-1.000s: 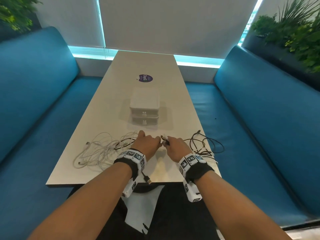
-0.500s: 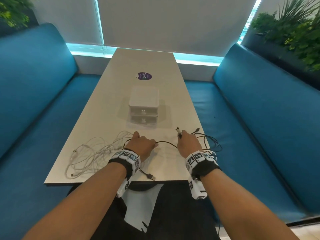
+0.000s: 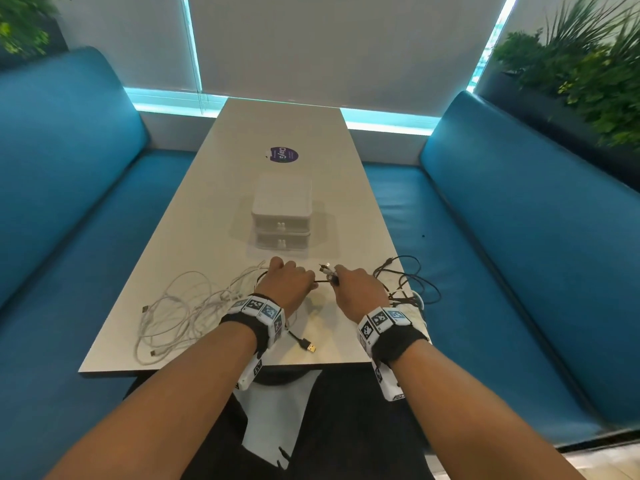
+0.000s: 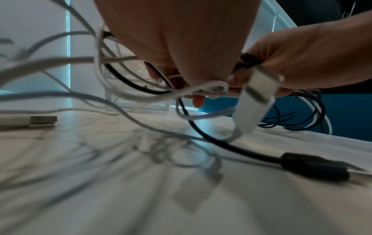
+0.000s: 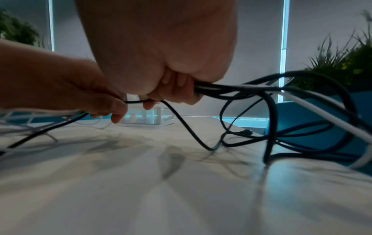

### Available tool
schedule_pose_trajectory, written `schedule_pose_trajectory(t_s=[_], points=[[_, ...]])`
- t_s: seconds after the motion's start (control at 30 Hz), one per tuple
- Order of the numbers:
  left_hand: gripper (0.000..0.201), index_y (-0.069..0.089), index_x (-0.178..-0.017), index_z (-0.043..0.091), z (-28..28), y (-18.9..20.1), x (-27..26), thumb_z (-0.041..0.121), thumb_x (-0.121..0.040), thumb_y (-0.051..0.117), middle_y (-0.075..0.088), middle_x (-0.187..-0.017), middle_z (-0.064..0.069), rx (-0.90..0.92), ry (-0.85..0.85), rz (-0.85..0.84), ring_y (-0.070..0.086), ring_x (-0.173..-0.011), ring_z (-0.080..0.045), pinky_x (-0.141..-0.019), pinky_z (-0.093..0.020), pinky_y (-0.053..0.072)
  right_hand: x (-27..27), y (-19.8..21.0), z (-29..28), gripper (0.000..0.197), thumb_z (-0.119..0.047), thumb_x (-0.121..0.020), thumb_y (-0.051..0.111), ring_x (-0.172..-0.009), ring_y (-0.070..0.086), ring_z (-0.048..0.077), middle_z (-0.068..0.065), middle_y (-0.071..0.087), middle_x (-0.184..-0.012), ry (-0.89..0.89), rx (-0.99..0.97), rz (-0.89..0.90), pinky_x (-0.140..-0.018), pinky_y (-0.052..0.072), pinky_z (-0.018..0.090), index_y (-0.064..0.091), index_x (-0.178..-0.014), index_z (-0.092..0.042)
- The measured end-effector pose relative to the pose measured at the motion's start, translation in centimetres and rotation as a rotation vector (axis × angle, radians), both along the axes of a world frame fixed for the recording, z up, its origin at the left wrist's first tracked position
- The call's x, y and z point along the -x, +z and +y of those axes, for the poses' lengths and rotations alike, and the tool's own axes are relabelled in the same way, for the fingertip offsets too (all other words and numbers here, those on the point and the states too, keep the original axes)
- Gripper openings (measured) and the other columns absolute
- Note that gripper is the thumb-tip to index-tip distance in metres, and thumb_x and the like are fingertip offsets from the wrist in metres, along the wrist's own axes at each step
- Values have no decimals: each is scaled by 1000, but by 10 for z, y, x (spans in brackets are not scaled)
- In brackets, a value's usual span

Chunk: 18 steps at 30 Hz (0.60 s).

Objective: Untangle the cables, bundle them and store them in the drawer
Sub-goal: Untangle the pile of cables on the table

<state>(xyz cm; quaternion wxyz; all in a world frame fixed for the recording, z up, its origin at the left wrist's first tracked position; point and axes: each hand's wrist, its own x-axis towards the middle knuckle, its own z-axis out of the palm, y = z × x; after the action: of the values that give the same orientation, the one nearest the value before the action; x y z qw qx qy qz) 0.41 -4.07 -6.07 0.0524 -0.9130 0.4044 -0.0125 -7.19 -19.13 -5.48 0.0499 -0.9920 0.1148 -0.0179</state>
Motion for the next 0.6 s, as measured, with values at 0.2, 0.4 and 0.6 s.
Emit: schedule_pose_trajectory(t_s=[0.2, 0.4, 0.6], points=[[22, 57, -105, 22, 8, 2, -14, 24, -107, 36, 67, -101, 3, 23, 20, 45, 54, -101, -22, -95, -40, 28, 7, 3, -24, 21, -24, -102, 37, -82, 64, 29, 9, 64, -96, -157, 37, 57, -66, 48, 36, 53, -112, -15], [24, 52, -107, 18, -5, 0, -9, 28, -108, 31, 63, -102, -1, 54, 29, -3, 59, -97, -27, -96, -42, 30, 4, 4, -5, 25, -31, -102, 35, -83, 64, 34, 12, 66, -95, -156, -127, -102, -69, 52, 40, 49, -116, -15], [22, 52, -120, 17, -13, -4, 0, 12, -101, 43, 54, -105, -4, 13, -53, -24, 56, -95, -27, -91, -42, 32, 2, -4, 4, 42, -28, -101, 38, -89, 64, 35, 15, 65, -102, 8, -159, -26, -74, 53, 42, 37, -143, -25]])
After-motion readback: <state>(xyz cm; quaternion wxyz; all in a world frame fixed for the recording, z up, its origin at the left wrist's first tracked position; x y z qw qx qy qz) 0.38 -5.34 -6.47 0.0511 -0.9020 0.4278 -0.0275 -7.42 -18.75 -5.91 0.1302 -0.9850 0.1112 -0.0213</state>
